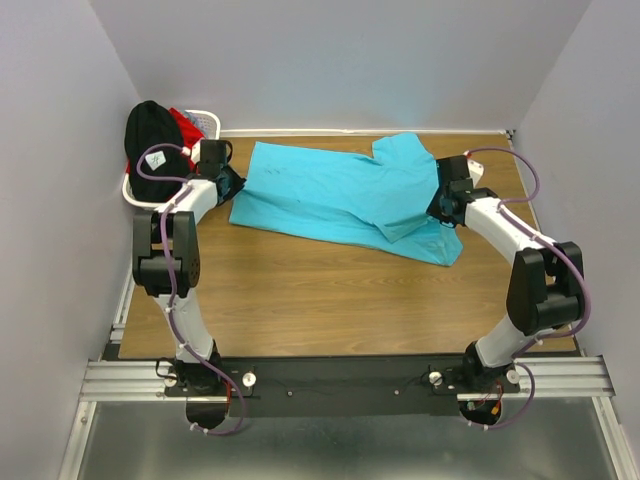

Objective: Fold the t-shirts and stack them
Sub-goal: Fold the tshirt

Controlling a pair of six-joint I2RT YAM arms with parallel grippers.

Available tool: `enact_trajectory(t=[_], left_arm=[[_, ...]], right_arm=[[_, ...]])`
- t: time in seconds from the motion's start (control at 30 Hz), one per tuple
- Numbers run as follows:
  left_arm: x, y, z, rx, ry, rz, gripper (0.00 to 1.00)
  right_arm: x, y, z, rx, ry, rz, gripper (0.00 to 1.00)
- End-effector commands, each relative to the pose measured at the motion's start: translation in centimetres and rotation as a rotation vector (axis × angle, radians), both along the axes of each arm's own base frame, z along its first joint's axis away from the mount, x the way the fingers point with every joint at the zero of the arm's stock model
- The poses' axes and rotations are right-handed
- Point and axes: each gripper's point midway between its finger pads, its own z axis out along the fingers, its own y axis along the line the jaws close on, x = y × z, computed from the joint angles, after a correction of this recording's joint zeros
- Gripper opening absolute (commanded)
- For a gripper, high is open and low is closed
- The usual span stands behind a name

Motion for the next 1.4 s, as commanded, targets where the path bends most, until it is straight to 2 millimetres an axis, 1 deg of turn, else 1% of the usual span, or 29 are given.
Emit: enact_trajectory(t=[0.0, 0.2, 0.37, 0.4, 0.43, 0.47, 0.5, 0.53, 0.57, 0.6, 0.63, 0.7, 0.73, 0.77, 0.8, 0.83, 0.87, 0.9, 0.93, 0.97, 1.03, 1.07, 1.17, 1.2, 1.3, 1.37], left_arm=[[0.9, 0.4, 0.2, 0.016, -0.005, -0.010, 0.00], [1.2, 0.1, -1.0, 0.006, 0.009, -0.032, 0.00], [1.7, -0.1, -0.9, 0.010, -0.004, -0.053, 0.00], [1.8, 0.0, -0.8, 0.015, -0.010, -0.056, 0.04], [1.9, 0.0, -0.7, 0.019, -0.013, -0.060, 0.10], [2.0, 0.0, -0.4, 0.021, -0.020, -0.062, 0.18], [2.1, 0.3, -0.3, 0.025, -0.023, -0.060, 0.26], [2.0, -0.1, 0.5, 0.014, -0.041, -0.085, 0.40], [1.9, -0.2, 0.9, 0.018, -0.049, -0.088, 0.46], [1.8, 0.0, 2.0, 0.023, -0.072, -0.086, 0.50], [1.4, 0.0, 2.0, 0.025, -0.068, -0.086, 0.50], [0.7, 0.1, 2.5, 0.030, -0.072, -0.088, 0.50], [0.3, 0.1, 3.6, 0.031, -0.089, -0.083, 0.50], [-0.8, -0.1, 2.8, 0.026, -0.062, -0.084, 0.50], [-1.4, -0.3, 3.9, 0.017, -0.081, -0.076, 0.50], [-2.0, -0.1, 3.8, 0.029, -0.076, -0.056, 0.50], [-3.2, -1.1, 2.8, 0.027, -0.055, -0.061, 0.50], [-3.9, -1.5, 3.4, 0.029, -0.065, -0.059, 0.49], [-4.4, -1.7, 3.2, 0.037, -0.061, -0.052, 0.48], [-5.3, -2.7, 2.3, 0.036, -0.045, -0.064, 0.48], [-6.2, -3.5, 1.8, 0.019, -0.050, -0.070, 0.47], [-6.5, -4.3, 1.7, 0.014, -0.051, -0.086, 0.46], [-7.0, -5.6, 0.8, 0.002, -0.043, -0.120, 0.45], [-7.1, -6.3, 0.6, -0.001, -0.040, -0.137, 0.43], [-7.4, -7.4, 0.2, -0.001, -0.036, -0.165, 0.43], [-7.4, -7.8, 0.2, 0.000, -0.038, -0.174, 0.42]], right_arm=[[1.2, -0.1, 0.3, 0.009, -0.022, 0.002, 0.01], [1.2, -0.1, -0.4, 0.012, -0.011, 0.002, 0.01], [1.5, -0.2, -0.7, 0.017, -0.010, -0.001, 0.00], [1.6, 0.0, -0.7, 0.024, -0.010, 0.003, 0.01], [1.8, 0.0, -0.9, 0.026, -0.006, 0.003, 0.04], [2.3, -0.1, -0.7, 0.028, -0.013, 0.003, 0.09], [2.7, 0.0, -0.7, 0.029, -0.013, 0.006, 0.33], [2.9, 0.1, -1.1, 0.032, -0.004, 0.012, 0.45], [3.6, 0.1, -0.6, 0.032, -0.018, 0.017, 0.68], [4.0, 0.0, -0.2, 0.033, -0.026, 0.019, 0.75], [4.2, 0.1, -0.1, 0.031, -0.028, 0.023, 0.77], [4.3, 0.2, 0.7, 0.035, -0.045, 0.034, 0.85], [4.1, 0.7, 0.9, 0.052, -0.048, 0.054, 0.85], [3.7, 1.0, 0.8, 0.066, -0.041, 0.069, 0.85], [2.7, 1.4, 0.3, 0.082, -0.028, 0.079, 0.85], [2.0, 2.2, -0.2, 0.109, -0.019, 0.099, 0.84], [1.2, 3.5, -0.6, 0.122, -0.009, 0.119, 0.83], [0.7, 4.3, -0.5, 0.129, -0.016, 0.134, 0.83], [-0.4, 4.7, -2.0, 0.119, 0.009, 0.136, 0.82], [-1.0, 5.9, -2.4, 0.120, 0.013, 0.160, 0.82], [-1.8, 6.8, -4.0, 0.138, 0.034, 0.164, 0.80], [-2.2, 7.5, -4.4, 0.142, 0.042, 0.177, 0.77], [-2.4, 8.5, -5.2, 0.149, 0.041, 0.196, 0.76], [-2.3, 8.8, -5.1, 0.157, 0.033, 0.199, 0.74], [-2.1, 9.2, -5.5, 0.163, 0.037, 0.202, 0.70], [-2.0, 9.4, -5.9, 0.162, 0.043, 0.203, 0.66]])
